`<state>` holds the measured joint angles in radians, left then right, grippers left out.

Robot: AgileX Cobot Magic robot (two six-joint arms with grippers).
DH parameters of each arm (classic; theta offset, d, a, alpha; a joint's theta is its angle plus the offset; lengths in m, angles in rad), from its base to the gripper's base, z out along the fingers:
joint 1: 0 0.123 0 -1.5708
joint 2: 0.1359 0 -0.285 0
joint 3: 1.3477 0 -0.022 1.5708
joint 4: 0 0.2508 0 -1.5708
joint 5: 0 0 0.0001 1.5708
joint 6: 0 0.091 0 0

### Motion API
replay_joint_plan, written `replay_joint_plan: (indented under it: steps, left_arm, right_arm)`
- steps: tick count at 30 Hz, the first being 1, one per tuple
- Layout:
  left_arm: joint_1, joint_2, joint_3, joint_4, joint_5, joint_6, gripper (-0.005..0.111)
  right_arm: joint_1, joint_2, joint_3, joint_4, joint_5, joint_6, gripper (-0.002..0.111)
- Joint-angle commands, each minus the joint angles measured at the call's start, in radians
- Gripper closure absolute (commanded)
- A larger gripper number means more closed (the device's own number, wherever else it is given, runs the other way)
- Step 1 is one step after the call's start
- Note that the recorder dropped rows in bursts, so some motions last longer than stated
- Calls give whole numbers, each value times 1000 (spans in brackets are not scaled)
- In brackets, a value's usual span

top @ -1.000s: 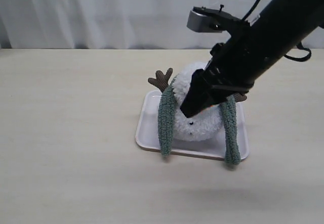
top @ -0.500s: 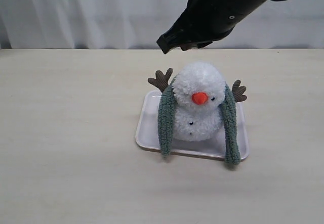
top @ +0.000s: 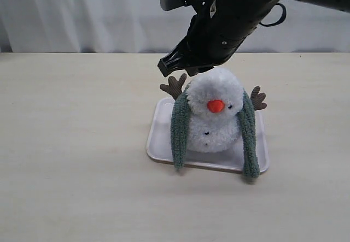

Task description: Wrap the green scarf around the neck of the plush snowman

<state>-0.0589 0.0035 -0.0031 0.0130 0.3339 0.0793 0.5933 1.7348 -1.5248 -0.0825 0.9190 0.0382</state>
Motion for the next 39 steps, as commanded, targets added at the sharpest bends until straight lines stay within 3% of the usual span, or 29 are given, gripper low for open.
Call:
replay_joint_plan:
  steps: [1, 11, 14, 19, 22, 26, 33, 39]
  left_arm:
    - [4, -3, 3, -3, -10, 1, 96]
    - [4, -3, 3, -3, -10, 1, 96]
    - [4, -3, 3, -3, -10, 1, 96]
    - [4, -3, 3, -3, -10, 1, 96]
    - [4, -3, 3, -3, -10, 1, 96]
    - [4, -3, 3, -3, -10, 1, 96]
    - [4, -3, 3, -3, -10, 1, 96]
    - [4, -3, 3, -3, -10, 1, 96]
  right_arm:
    - [2, 21, -5, 0, -26, 22, 104]
    - [0, 114, -31, -164, -77, 118, 104]
    - [-7, 167, -140, -191, 29, 134, 104]
    - [-35, 271, -389, -79, 287, 131, 104]
    - [-35, 336, -497, -58, 302, 124, 104]
    - [-32, 371, -510, 27, 302, 106, 104]
    - [-32, 396, -493, -122, 302, 176, 104]
    - [-32, 386, -481, -71, 302, 185, 104]
